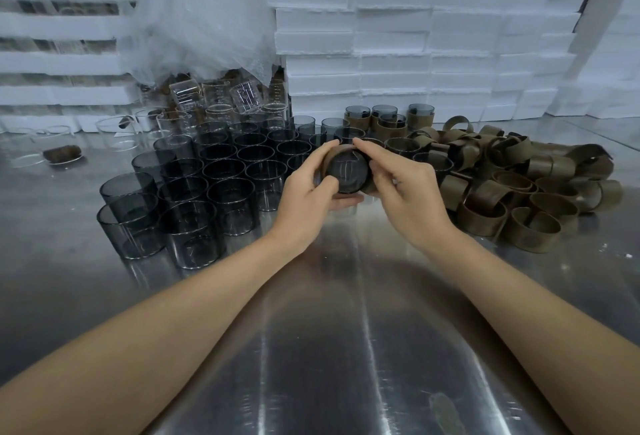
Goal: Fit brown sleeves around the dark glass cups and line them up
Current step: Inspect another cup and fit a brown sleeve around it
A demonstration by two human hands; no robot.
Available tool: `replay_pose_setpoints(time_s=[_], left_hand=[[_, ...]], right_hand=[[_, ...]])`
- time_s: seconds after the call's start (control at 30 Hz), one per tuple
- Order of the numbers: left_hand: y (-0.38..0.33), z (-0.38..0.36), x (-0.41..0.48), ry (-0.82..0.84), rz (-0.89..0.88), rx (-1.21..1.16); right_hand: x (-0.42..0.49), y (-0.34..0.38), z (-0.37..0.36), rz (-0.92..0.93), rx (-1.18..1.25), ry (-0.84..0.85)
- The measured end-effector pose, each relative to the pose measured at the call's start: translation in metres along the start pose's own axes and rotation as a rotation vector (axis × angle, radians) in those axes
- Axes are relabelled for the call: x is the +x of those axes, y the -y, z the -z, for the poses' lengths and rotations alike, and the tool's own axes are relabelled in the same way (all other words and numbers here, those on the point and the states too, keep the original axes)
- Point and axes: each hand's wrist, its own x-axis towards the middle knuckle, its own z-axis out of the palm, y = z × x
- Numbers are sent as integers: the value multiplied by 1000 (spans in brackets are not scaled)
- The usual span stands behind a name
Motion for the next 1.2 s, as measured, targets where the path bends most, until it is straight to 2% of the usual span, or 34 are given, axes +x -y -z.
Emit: replay_pose_setpoints(time_s=[0.23, 0.37, 0.5, 0.7, 0.9, 1.2], left_hand=[[0, -3, -2, -7, 5, -87], [2, 2, 0, 27, 45, -220], [1, 5, 3, 61, 156, -290], [-2, 9, 8, 142, 281, -250], [0, 7, 6, 170, 309, -175], [0, 9, 6, 177, 433, -388]], right_hand=[[3, 3, 0, -170, 137, -101], [6, 3, -1, -368, 298, -41], [7, -1, -1, -578, 525, 56], [4, 0, -2, -635, 652, 55], [4, 3, -3, -650, 704, 66], [3, 6, 1, -801, 962, 97]])
